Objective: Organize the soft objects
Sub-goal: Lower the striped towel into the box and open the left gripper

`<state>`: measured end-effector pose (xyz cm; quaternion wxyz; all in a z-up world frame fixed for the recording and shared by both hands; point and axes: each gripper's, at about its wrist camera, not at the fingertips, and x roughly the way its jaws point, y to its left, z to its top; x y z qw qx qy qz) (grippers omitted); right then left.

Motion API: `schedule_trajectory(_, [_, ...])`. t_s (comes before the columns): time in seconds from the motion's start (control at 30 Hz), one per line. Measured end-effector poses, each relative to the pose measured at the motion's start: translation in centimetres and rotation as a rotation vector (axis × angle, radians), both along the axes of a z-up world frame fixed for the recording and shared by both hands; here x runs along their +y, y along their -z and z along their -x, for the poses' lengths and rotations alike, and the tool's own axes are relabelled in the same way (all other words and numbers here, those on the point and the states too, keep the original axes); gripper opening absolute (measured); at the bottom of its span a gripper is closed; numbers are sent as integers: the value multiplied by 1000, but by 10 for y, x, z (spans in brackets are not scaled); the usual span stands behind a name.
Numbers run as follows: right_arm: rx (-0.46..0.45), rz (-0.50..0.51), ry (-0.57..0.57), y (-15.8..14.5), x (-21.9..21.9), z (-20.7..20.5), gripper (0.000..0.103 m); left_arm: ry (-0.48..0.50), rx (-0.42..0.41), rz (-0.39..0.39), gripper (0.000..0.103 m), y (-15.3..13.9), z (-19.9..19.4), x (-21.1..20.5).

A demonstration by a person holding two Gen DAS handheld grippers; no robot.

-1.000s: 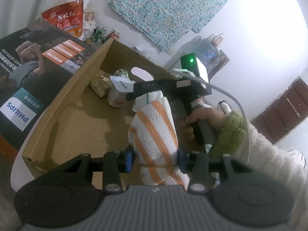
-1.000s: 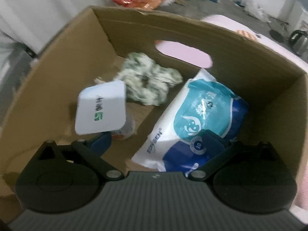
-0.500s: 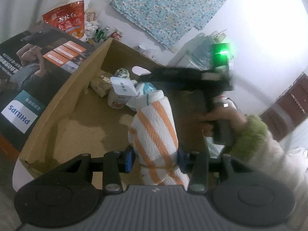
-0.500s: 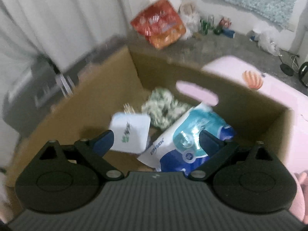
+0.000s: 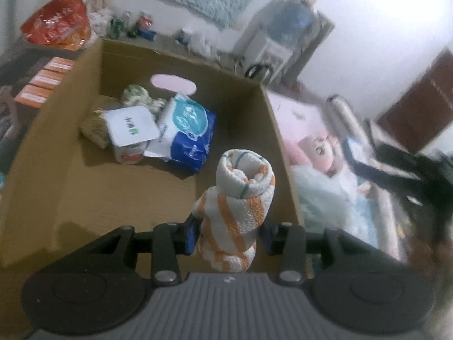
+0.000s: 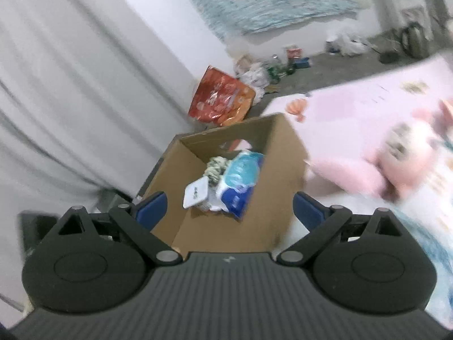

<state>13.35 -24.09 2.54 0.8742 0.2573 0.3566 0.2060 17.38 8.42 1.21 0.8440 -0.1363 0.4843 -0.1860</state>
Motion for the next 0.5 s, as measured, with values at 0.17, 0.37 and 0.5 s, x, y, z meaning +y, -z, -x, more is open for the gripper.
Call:
schedule_trajectory(0.17, [-7,-55,77,23,-48,55,96,61,53,-142,43,19,-52,-39])
schedule_trajectory(0.37, [15,-20,170,50,-79,94,96,87,68,-267,43,39,-113,-82])
schedule_trajectory(0.5, [58,-52,227,71,-100,107,96,38,68,-289,42,51,-146,-95])
